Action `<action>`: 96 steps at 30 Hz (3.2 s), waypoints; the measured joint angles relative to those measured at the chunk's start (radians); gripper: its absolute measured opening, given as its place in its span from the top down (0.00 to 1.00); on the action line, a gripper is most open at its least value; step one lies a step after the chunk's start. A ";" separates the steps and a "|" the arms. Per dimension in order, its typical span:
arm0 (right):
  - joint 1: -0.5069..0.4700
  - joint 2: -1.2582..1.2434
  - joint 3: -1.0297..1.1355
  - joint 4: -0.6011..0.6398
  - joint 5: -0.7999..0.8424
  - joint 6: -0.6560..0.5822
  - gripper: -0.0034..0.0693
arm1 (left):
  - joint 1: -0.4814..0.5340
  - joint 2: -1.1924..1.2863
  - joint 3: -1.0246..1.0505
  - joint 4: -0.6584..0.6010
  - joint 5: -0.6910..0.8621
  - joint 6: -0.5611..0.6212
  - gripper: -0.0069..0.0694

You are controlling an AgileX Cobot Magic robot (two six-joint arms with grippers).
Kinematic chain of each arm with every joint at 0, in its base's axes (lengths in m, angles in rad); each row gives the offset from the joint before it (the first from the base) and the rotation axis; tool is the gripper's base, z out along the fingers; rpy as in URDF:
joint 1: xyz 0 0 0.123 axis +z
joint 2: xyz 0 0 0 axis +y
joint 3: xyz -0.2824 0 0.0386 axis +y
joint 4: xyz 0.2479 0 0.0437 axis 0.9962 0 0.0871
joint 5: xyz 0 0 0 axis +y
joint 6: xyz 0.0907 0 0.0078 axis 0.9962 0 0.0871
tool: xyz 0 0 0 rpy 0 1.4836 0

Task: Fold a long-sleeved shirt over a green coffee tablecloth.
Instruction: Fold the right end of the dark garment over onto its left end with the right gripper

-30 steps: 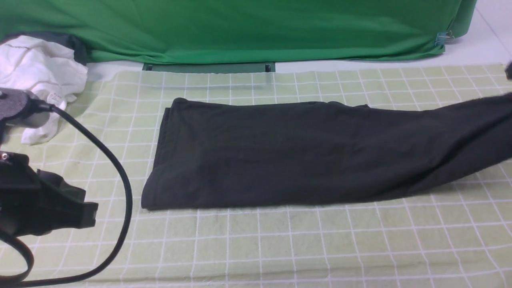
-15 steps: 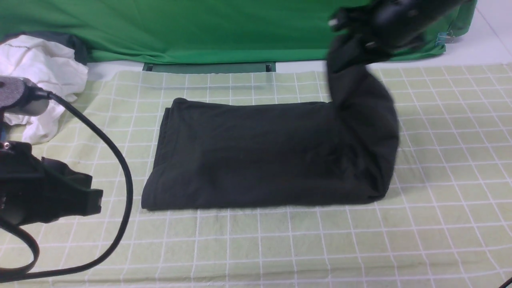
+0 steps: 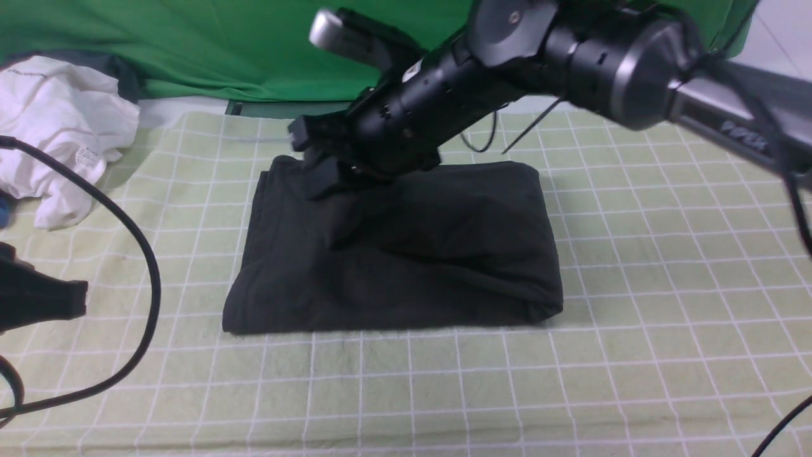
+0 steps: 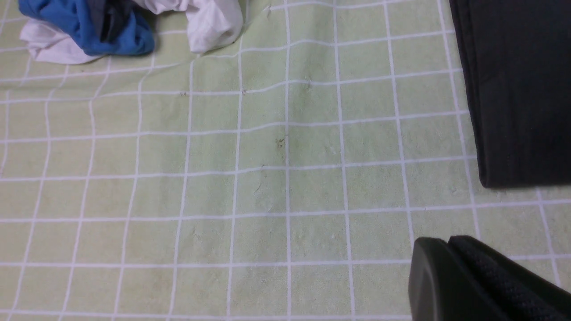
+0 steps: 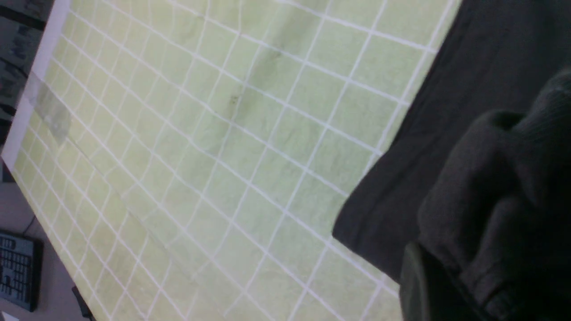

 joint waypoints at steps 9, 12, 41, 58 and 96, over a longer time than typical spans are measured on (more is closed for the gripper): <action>0.059 0.115 -0.060 0.024 -0.120 0.019 0.88 | 0.000 0.000 0.000 0.000 0.003 -0.004 0.89; 0.066 0.145 -0.060 0.026 -0.162 0.039 0.80 | 0.000 0.000 0.000 0.000 0.003 -0.004 0.89; -0.171 -0.072 -0.299 -0.470 0.403 -0.084 0.95 | 0.270 0.543 -0.297 -0.589 -0.037 0.378 0.89; -0.187 -0.292 0.214 -0.522 0.411 -0.184 0.95 | 0.199 1.003 -0.471 -0.699 -0.230 0.480 0.31; -0.187 -0.294 0.216 -0.509 0.356 -0.196 0.95 | 0.199 1.032 -0.614 -0.501 -0.346 0.657 0.56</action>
